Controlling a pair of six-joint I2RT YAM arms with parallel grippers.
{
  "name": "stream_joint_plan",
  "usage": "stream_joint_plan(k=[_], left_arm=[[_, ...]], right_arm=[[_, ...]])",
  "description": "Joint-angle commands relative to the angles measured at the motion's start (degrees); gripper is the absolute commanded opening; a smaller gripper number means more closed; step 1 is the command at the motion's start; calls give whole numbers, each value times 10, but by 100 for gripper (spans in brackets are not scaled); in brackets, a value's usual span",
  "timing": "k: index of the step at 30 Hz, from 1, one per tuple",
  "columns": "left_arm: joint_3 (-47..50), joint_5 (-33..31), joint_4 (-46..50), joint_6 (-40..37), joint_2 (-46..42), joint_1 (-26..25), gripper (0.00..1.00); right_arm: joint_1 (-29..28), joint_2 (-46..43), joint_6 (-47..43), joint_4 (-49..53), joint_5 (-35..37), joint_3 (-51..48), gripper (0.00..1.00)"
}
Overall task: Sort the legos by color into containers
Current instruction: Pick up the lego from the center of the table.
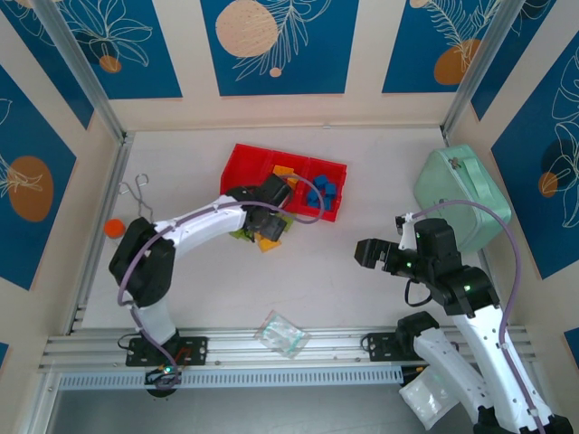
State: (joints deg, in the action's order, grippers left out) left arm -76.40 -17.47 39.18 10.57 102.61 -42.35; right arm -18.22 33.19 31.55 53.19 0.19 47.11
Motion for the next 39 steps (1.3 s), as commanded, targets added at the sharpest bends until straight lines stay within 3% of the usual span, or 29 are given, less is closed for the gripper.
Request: stream_joint_plan(k=[1,9,20,26,39], left_arm=[[6,-12,10,2,9,11,74],[4,12,7,14,42,51,62],[-1,51,-6,5,77,57,57],[2,66,-7,2,79,57,58],[13,115,-4,-9,55,57,70]], right_arm=[[-6,-1,0,-5,7,-5,99],[-10,0,2,-4,11,-5,99],[-10,2,1,-4,12,-5,99],[-10,4,1,-4,13,-5,99],[-9,18,0,-5,8,-5,99]])
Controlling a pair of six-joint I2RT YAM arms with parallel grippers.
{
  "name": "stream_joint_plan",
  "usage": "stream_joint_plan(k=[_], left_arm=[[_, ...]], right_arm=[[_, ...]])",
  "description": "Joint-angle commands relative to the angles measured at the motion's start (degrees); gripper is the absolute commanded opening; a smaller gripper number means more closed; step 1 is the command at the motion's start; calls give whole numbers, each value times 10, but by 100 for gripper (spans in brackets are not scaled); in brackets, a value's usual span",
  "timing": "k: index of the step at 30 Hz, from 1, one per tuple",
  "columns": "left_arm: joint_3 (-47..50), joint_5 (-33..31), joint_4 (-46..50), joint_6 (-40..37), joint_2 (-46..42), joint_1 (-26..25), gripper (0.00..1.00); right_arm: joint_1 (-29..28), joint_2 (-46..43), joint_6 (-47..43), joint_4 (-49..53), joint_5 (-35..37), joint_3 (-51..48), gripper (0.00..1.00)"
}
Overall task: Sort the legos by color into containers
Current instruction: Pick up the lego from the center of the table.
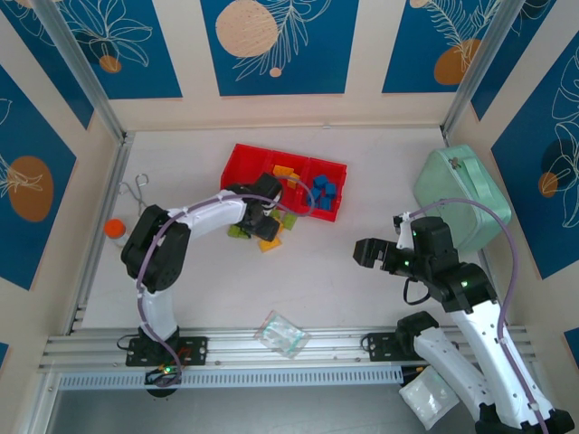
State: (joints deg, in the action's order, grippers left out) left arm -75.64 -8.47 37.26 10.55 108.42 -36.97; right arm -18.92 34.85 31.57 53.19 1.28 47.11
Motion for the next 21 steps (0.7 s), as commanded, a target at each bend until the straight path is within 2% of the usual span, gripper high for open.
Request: stream_joint_plan(k=[1,7,16,21], left_arm=[[5,27,16,-10,-5,3,71],[2,31,20,-13,-7,3,71],[-31,27,29,-12,37,3,68],[-66,19,41,-19,58,3,59]], right_arm=[[-3,2,-1,-4,-3,-5,99],[-2,4,0,-5,-4,-5,99],[-3,5,-1,-4,-3,-4,99],[-2,4,-1,-4,-3,-4,99]])
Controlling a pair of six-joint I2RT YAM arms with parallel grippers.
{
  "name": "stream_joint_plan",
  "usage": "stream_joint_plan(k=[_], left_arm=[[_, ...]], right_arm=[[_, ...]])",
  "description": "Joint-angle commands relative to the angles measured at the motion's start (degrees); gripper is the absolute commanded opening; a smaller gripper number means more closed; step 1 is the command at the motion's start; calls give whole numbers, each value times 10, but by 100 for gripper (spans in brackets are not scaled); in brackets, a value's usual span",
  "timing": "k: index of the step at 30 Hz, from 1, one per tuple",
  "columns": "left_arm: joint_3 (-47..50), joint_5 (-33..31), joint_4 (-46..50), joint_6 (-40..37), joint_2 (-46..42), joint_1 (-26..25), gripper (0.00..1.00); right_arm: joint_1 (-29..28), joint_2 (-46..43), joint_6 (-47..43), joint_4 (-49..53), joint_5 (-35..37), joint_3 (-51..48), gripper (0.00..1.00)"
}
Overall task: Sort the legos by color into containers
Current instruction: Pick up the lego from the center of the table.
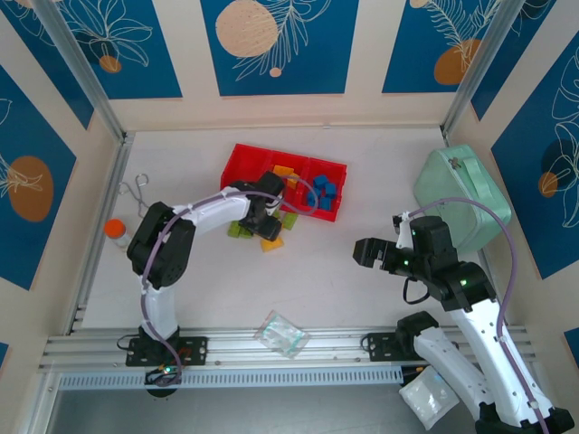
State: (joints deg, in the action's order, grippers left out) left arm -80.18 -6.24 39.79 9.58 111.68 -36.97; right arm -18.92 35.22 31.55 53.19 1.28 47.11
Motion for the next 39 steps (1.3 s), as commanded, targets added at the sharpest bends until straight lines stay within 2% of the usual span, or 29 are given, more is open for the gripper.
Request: stream_joint_plan(k=[1,9,12,16,26,29,36,39], left_arm=[[-28,-5,20,-10,30,3,58],[-23,6,16,-3,34,3,50],[-12,-5,14,-3,31,2,59],[-1,-12,16,-7,29,3,60],[7,-5,13,-1,23,3,41],[11,-11,15,3,10,3,40],[31,-40,4,32,-83,3,30],[29,-37,-13,39,-122,7,32]], right_arm=[[-2,0,0,-3,-3,-4,99],[-2,-1,0,-3,-3,-4,99],[-2,-1,0,-4,-3,-5,99],[-1,-1,0,-5,-4,-5,99],[-1,0,0,-4,-2,-5,99],[-1,-1,1,-4,-1,-5,99],[-1,0,1,-4,1,-5,99],[-1,-1,2,-4,2,-5,99]])
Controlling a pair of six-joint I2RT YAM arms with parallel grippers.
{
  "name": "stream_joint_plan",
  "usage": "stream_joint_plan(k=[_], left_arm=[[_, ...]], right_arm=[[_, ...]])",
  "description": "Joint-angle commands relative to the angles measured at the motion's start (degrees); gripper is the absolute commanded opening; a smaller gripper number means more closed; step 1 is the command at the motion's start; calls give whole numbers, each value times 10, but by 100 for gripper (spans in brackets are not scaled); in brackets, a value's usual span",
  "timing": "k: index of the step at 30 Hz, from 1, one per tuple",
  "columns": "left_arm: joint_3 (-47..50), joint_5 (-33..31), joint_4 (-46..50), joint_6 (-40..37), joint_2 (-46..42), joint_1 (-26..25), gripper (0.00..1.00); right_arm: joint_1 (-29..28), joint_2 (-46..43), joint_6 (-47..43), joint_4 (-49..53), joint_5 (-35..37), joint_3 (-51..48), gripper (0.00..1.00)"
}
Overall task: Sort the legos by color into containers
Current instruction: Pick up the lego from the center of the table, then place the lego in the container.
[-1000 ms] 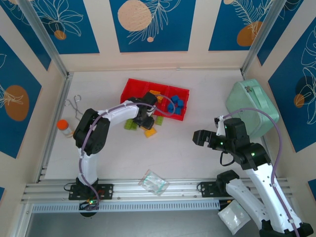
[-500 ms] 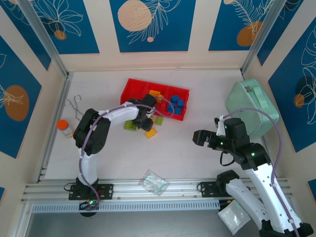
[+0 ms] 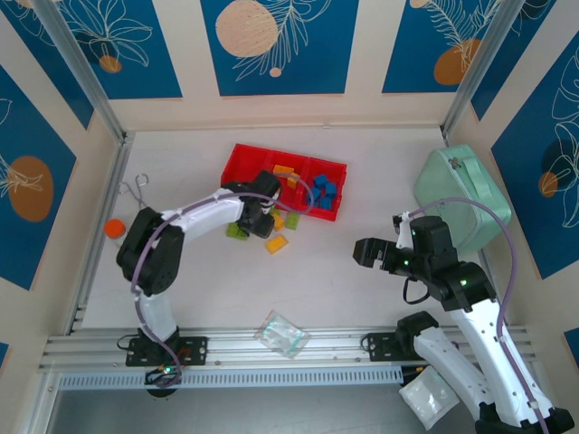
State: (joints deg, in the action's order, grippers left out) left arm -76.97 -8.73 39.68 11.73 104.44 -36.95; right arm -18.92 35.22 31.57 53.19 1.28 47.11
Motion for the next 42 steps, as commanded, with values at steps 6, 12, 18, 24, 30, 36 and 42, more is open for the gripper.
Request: stream_joint_plan(k=[6,12,18,24,30,36,42], left_arm=[[-91,9,-11,22,-20,33,32],[-214,25,-13,30,78,45,32],[-361,48,32,26,194,54,32],[-419,37,34,29,253,56,40],[-415,34,16,37,264,61,48],[-415,7,25,13,253,61,72],[-353,-1,4,2,193,61,78]], right_arm=[[-1,-2,2,-4,0,-5,99],[-1,-7,0,-1,1,-4,99],[-2,-8,0,-2,1,-4,99],[-1,-8,0,-3,1,-4,99],[5,-6,-2,-5,-1,-5,99],[11,-4,-3,-7,-6,-6,99],[16,-2,-3,-7,-8,-6,99]])
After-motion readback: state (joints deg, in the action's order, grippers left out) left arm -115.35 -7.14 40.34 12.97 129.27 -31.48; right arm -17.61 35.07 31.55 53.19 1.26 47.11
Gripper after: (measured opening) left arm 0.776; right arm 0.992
